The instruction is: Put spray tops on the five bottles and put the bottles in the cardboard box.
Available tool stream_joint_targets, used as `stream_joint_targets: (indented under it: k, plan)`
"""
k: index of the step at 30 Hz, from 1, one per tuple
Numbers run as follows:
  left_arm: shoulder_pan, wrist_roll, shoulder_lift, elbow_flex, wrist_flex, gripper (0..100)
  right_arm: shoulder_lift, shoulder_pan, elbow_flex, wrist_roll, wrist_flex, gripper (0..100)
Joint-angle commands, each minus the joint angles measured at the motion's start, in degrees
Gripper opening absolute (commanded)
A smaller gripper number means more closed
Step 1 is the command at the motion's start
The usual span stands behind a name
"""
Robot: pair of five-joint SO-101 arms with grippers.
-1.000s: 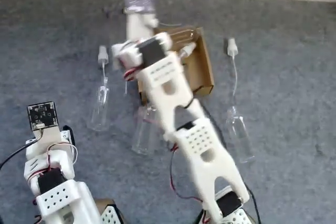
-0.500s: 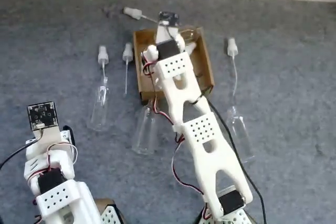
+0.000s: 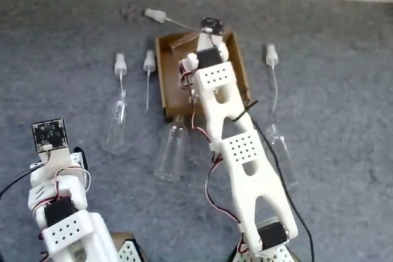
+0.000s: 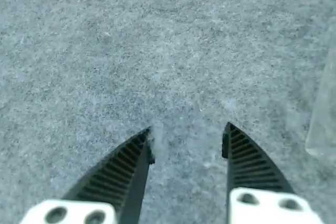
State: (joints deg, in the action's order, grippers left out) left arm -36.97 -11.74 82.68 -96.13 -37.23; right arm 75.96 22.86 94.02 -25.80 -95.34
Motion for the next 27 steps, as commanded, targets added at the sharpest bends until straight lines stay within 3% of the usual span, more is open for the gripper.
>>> stream_joint_targets:
  k: [1,10,20,27]
  plan:
    - [1.0,-0.5,0.0,-1.5,1.3,17,-6.6,-2.4,7.4,-0.2,-0.3,0.2]
    - [1.0,-0.5,0.0,-1.5,1.3,17,-17.2,-8.2,7.5,0.0,-5.8,0.2]
    - [1.1,-0.5,0.0,-1.5,1.3,17,-19.1,-19.6,6.6,12.5,-6.0,0.2]
    - [1.1,-0.5,0.0,-1.5,1.3,17,-19.2,-29.0,-4.0,22.2,-6.0,0.2]
